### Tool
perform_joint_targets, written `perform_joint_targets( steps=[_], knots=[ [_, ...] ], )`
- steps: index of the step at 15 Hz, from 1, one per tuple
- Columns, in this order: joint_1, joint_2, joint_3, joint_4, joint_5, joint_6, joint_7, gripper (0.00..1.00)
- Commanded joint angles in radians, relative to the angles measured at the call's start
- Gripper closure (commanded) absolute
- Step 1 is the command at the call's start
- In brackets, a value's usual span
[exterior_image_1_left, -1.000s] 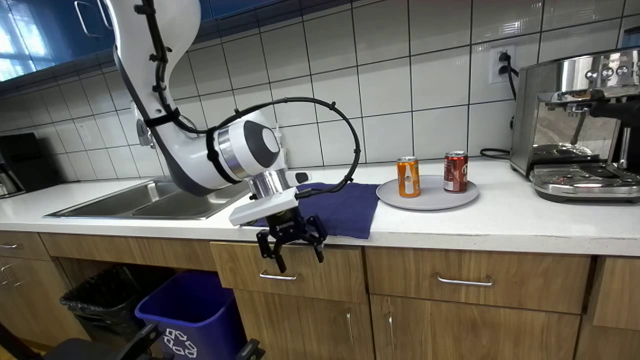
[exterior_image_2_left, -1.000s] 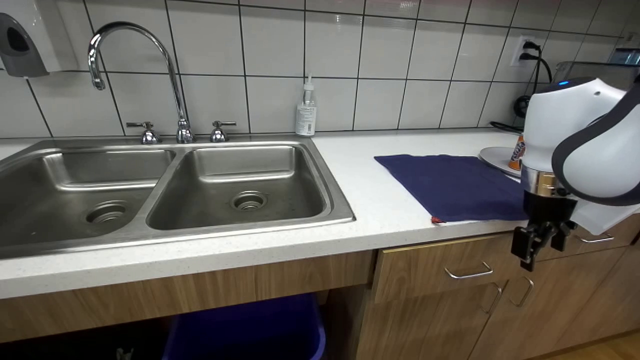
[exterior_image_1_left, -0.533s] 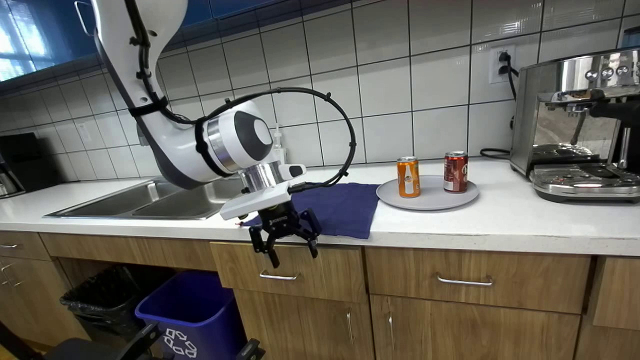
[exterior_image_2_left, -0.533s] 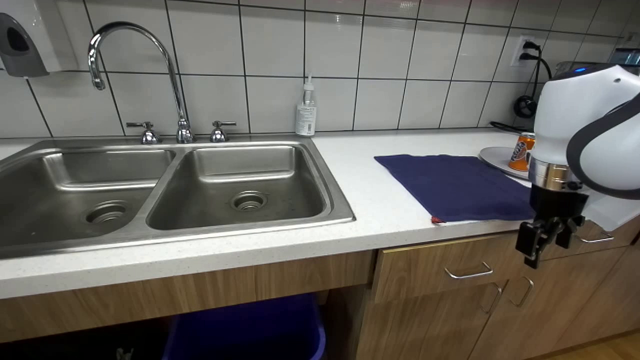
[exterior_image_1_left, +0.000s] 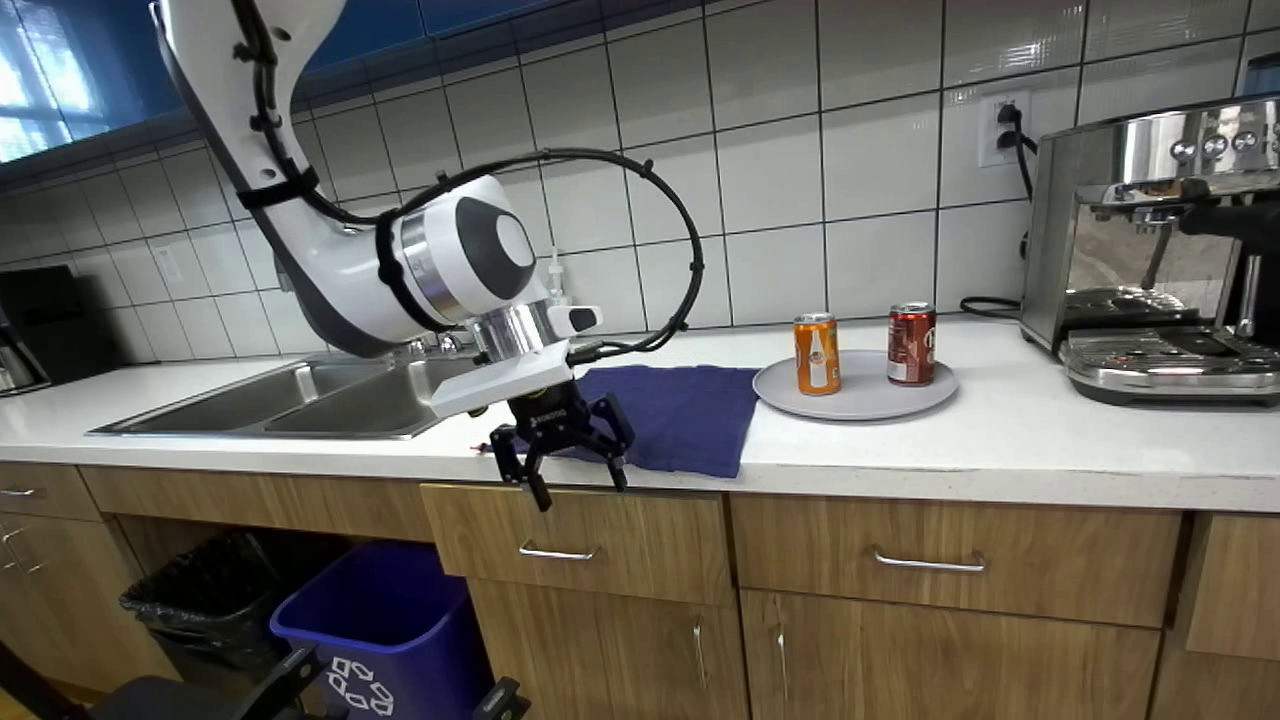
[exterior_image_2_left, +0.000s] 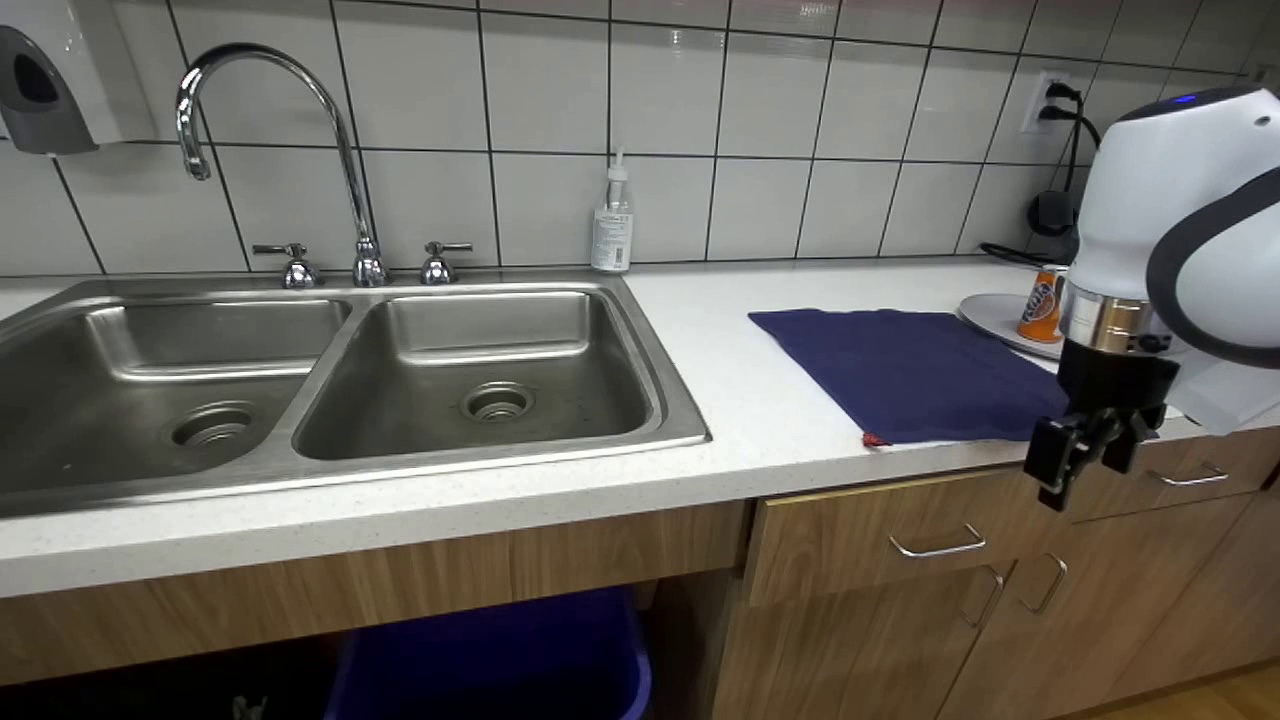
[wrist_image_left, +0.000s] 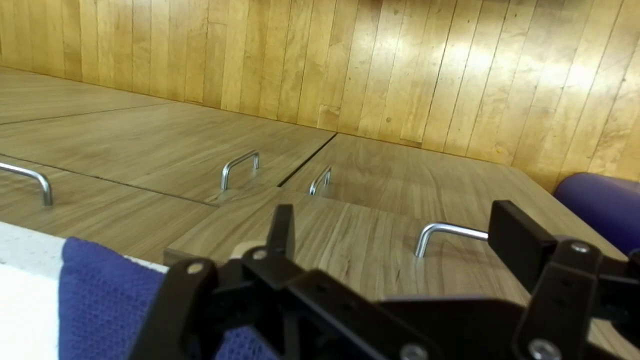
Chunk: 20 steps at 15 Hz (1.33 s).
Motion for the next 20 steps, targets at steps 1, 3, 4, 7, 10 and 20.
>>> perform_joint_targets(
  steps=[1, 3, 4, 7, 10, 20],
  knots=[
    [-0.045, -0.060, 0.039, -0.018, -0.021, -0.007, 0.014, 0.00],
    [-0.055, -0.070, 0.049, -0.012, -0.013, -0.007, 0.008, 0.00],
    [-0.060, -0.075, 0.055, -0.009, -0.010, -0.007, 0.006, 0.00],
    [-0.077, -0.086, 0.073, 0.004, -0.001, -0.005, -0.001, 0.00],
    [-0.091, -0.095, 0.090, 0.019, 0.011, -0.004, -0.013, 0.00],
    [-0.131, -0.083, 0.138, 0.115, 0.099, 0.002, -0.053, 0.00]
  ],
)
